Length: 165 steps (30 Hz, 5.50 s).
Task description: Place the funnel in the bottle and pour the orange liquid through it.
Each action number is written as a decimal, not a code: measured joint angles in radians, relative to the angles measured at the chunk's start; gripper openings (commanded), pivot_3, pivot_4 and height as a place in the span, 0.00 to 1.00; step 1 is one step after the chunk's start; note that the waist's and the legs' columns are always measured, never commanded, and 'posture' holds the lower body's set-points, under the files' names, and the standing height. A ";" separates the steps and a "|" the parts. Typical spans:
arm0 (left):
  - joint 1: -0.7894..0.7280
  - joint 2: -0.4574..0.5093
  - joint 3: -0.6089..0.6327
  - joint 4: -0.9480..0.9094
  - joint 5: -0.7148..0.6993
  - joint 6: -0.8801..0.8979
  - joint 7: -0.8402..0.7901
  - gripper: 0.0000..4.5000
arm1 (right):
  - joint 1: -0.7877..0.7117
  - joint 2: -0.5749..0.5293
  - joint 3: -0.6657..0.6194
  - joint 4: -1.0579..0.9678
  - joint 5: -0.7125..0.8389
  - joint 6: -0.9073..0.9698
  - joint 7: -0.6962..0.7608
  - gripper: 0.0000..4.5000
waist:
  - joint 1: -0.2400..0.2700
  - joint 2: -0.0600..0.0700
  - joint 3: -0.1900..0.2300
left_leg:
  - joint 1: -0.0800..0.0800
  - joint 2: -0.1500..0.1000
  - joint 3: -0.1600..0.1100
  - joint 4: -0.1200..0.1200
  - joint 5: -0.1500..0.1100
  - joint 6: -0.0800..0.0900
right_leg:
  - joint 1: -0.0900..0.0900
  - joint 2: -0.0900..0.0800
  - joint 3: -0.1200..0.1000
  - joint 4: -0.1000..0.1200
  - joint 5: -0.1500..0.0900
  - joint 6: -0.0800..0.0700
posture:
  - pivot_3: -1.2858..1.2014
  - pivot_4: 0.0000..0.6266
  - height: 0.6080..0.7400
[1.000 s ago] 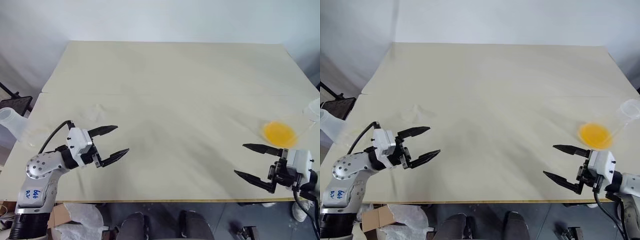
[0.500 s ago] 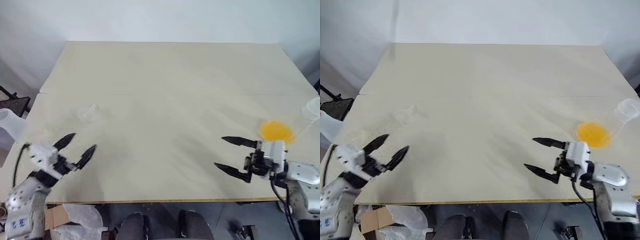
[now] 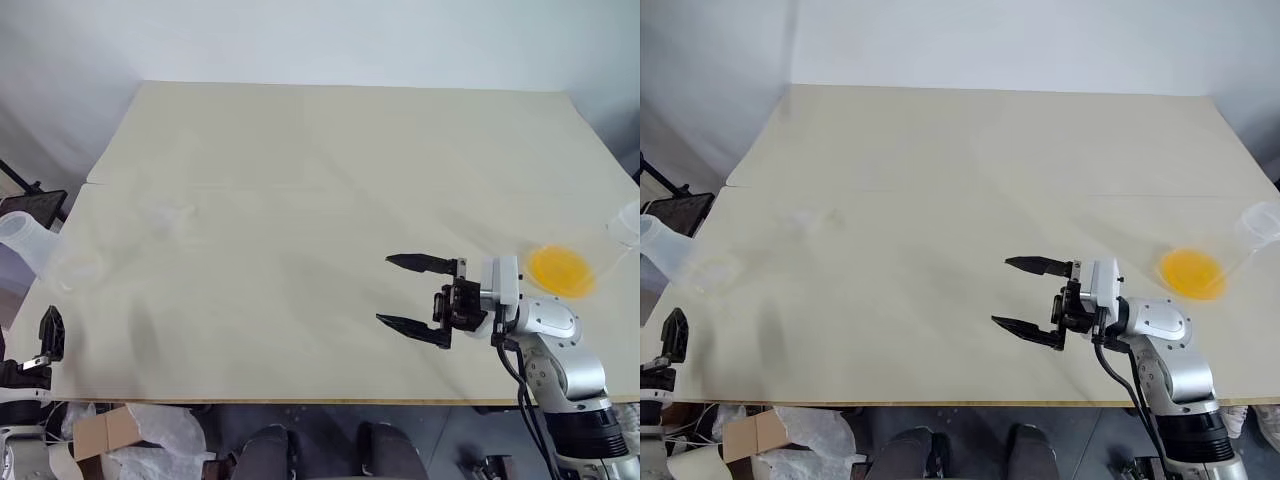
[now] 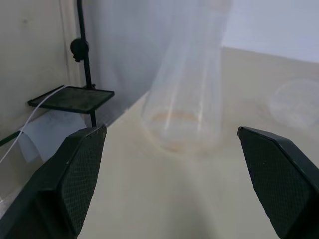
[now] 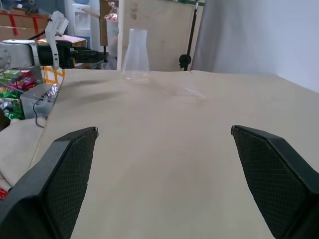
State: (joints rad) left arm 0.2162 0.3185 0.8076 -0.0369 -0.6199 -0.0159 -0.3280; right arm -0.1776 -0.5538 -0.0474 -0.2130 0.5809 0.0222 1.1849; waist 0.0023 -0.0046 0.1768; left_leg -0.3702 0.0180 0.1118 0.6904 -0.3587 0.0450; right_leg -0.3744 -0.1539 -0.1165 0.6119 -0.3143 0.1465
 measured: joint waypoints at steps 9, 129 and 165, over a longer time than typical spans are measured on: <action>-0.146 0.195 0.002 0.038 -0.027 0.088 0.030 0.99 | 0.056 0.000 -0.004 -0.002 -0.008 -0.006 -0.017 1.00 | -0.005 0.000 0.000 | 0.000 0.001 0.000 0.000 0.000 0.000 | 0.000 0.002 0.000 0.001 0.000 0.000 | 0.52 0.24 1.00; -1.232 -0.147 -0.826 0.976 0.404 -0.215 -0.813 1.00 | 0.621 0.057 -0.351 -0.411 -0.069 -0.066 -0.407 1.00 | 0.023 -0.001 0.003 | -0.005 -0.004 0.004 0.006 0.001 0.002 | -0.001 0.006 -0.001 -0.001 0.000 0.001 | 0.52 0.24 1.00; -1.306 -0.163 -0.778 1.066 0.426 -0.165 -0.727 1.00 | 0.619 0.094 -0.306 -0.402 -0.108 -0.101 -0.430 1.00 | 0.025 -0.001 0.003 | -0.006 -0.005 0.004 0.007 0.001 0.002 | -0.002 0.006 -0.002 0.000 0.000 0.001 | 0.52 0.24 1.00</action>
State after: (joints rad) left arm -1.0900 0.1552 0.0291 1.0289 -0.1938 -0.1812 -1.0549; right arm 0.4411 -0.4596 -0.3529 -0.6153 0.4731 -0.0784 0.7545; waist 0.0278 -0.0056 0.1796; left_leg -0.3758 0.0133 0.1155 0.6973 -0.3573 0.0473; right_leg -0.3759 -0.1483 -0.1182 0.6118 -0.3139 0.1478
